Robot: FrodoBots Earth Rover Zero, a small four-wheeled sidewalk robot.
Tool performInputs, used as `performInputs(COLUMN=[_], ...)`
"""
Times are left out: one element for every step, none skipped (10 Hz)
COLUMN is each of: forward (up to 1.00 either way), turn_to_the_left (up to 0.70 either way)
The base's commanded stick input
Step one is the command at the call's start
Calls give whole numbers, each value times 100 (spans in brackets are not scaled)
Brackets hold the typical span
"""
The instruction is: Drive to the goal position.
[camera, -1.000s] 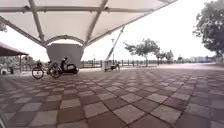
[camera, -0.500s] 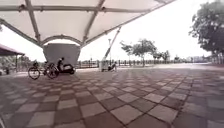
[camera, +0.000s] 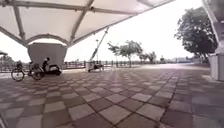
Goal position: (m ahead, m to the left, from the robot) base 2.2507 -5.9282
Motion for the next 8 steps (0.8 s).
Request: performInputs(forward=[70, 70, 70, 70, 70, 70, 70, 70], turn_to_the_left=[0, 0, 0, 0, -5, -24, -32, -35])
